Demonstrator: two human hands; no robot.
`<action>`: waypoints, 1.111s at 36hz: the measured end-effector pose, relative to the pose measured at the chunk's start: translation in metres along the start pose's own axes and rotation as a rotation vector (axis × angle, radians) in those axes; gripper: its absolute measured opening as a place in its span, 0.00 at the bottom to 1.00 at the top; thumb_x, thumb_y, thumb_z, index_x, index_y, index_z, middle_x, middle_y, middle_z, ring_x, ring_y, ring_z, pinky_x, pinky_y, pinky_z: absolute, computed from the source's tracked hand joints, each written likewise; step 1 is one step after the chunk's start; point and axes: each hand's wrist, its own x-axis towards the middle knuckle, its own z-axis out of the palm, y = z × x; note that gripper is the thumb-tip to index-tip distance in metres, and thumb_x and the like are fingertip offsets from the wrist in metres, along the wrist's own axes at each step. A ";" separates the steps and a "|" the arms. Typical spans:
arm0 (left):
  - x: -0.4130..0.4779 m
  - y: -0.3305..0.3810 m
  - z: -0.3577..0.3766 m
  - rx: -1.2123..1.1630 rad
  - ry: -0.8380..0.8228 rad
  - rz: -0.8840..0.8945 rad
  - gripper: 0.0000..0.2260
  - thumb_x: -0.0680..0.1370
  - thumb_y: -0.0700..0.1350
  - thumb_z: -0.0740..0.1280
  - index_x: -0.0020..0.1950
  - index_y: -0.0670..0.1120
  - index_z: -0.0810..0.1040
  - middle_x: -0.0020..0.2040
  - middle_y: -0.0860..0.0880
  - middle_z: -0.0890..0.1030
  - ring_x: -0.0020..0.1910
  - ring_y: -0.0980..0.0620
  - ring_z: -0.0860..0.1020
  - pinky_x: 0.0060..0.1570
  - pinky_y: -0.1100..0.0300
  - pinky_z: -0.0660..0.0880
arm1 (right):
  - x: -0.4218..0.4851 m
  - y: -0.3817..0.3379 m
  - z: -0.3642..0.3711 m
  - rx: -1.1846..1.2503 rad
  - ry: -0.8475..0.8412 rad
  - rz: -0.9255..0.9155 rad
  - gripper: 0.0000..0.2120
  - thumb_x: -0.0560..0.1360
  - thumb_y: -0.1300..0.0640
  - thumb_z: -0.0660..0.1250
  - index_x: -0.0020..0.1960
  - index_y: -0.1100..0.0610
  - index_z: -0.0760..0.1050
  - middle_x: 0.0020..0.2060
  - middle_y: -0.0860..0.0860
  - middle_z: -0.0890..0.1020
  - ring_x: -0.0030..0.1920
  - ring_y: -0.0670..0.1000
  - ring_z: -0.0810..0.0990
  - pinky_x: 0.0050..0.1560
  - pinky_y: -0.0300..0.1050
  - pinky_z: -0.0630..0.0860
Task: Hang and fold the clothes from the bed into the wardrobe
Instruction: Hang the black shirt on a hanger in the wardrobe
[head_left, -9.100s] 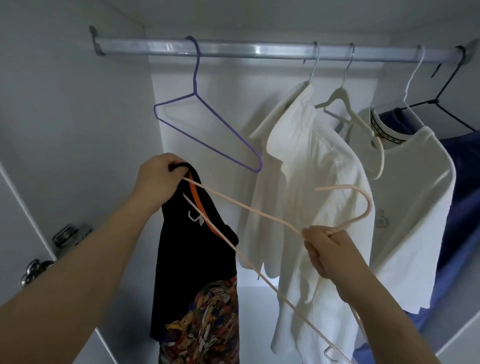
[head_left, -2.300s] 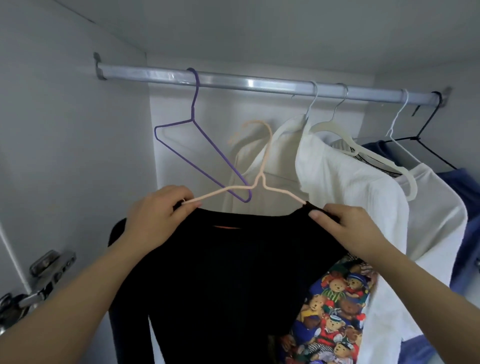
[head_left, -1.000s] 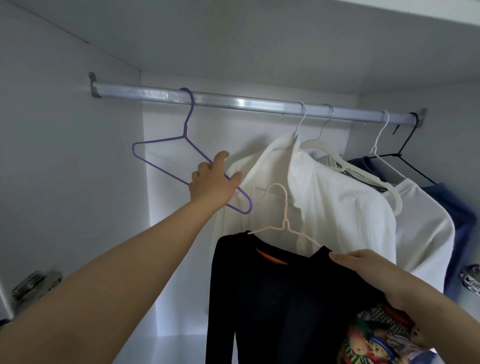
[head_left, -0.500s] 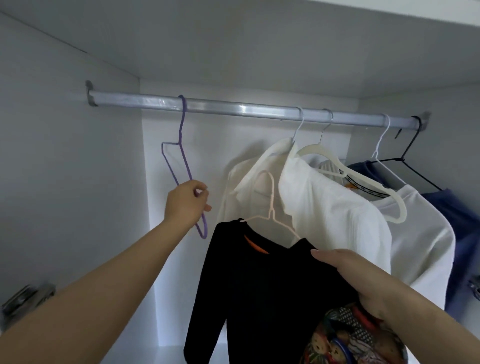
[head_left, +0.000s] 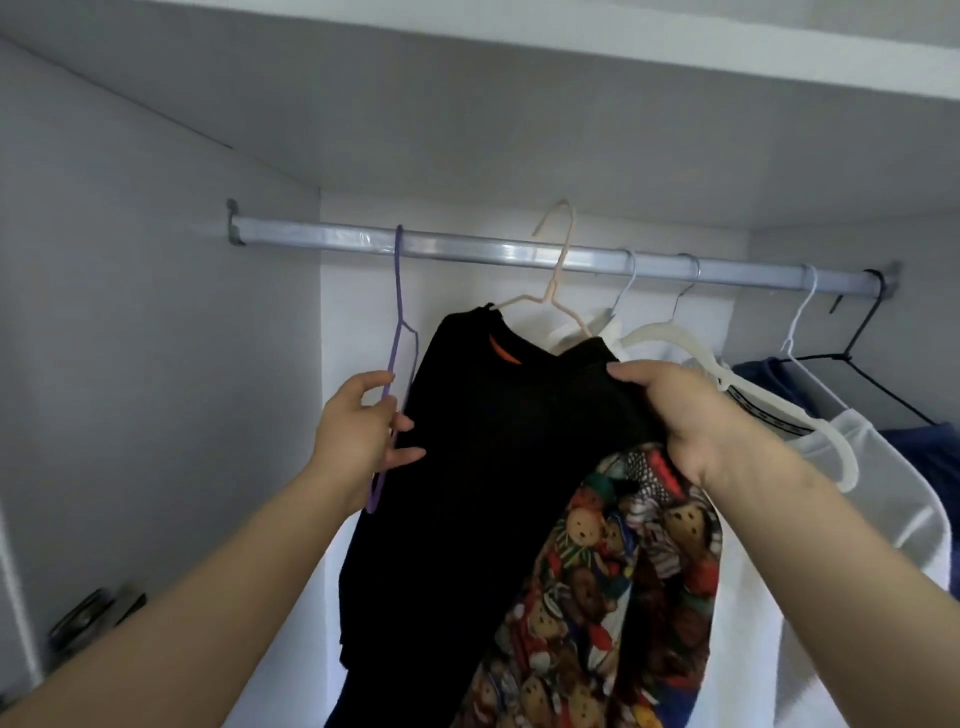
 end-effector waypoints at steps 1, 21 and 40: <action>-0.001 0.002 0.001 -0.010 -0.007 -0.016 0.12 0.80 0.36 0.58 0.55 0.51 0.74 0.35 0.43 0.73 0.17 0.56 0.71 0.34 0.53 0.82 | 0.003 -0.005 0.003 0.000 0.004 -0.014 0.08 0.76 0.58 0.63 0.46 0.62 0.77 0.32 0.56 0.82 0.34 0.55 0.80 0.36 0.43 0.76; -0.001 -0.004 -0.004 -0.063 -0.030 -0.106 0.16 0.80 0.37 0.58 0.48 0.58 0.78 0.20 0.50 0.69 0.16 0.56 0.65 0.28 0.57 0.79 | 0.065 0.020 0.042 -0.240 0.039 -0.105 0.15 0.80 0.59 0.59 0.63 0.66 0.71 0.57 0.61 0.78 0.54 0.57 0.77 0.41 0.39 0.73; -0.016 -0.007 0.015 0.059 0.099 -0.008 0.17 0.80 0.36 0.56 0.60 0.57 0.71 0.38 0.45 0.74 0.28 0.53 0.69 0.24 0.64 0.73 | 0.054 0.040 0.053 -0.380 -0.039 -0.310 0.08 0.80 0.57 0.59 0.47 0.60 0.74 0.43 0.55 0.79 0.45 0.52 0.79 0.42 0.40 0.75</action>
